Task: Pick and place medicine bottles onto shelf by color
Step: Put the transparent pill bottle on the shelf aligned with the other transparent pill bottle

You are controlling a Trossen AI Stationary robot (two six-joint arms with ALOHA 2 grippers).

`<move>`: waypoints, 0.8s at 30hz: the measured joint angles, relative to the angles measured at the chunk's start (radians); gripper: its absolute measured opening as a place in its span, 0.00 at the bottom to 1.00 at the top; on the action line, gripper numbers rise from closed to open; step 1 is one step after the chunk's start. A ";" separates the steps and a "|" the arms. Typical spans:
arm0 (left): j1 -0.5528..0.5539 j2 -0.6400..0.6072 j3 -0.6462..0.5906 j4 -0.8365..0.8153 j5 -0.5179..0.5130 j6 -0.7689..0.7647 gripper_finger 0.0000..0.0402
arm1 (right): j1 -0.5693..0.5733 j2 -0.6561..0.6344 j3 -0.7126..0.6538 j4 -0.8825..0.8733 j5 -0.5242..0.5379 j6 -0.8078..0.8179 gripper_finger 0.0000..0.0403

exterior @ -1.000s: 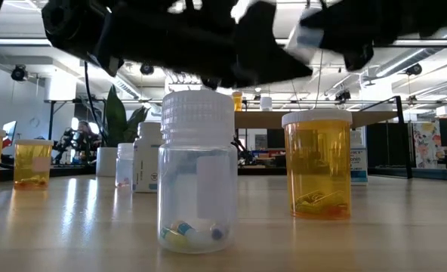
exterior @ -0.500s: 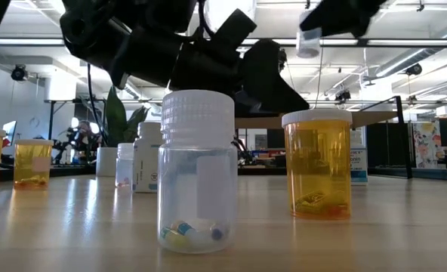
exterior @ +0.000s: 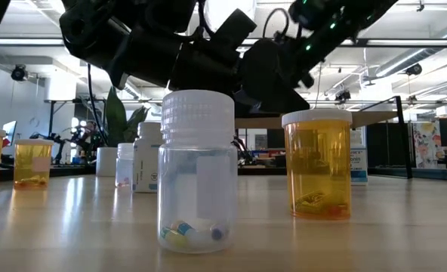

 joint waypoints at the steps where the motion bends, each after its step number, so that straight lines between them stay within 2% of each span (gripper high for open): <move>1: 0.000 0.000 0.000 0.000 0.000 0.000 0.78 | -0.021 0.022 0.011 0.002 -0.023 0.000 0.34; 4: 0.000 0.000 0.000 0.000 0.001 -0.001 0.78 | -0.058 0.076 0.033 0.006 -0.062 -0.009 0.34; 11: -0.004 0.000 0.000 -0.001 0.004 -0.002 0.78 | -0.072 0.122 0.071 0.005 -0.062 -0.013 0.35; 24: -0.006 -0.001 0.000 -0.001 0.004 -0.002 0.78 | -0.072 0.055 0.068 -0.063 -0.060 -0.057 0.60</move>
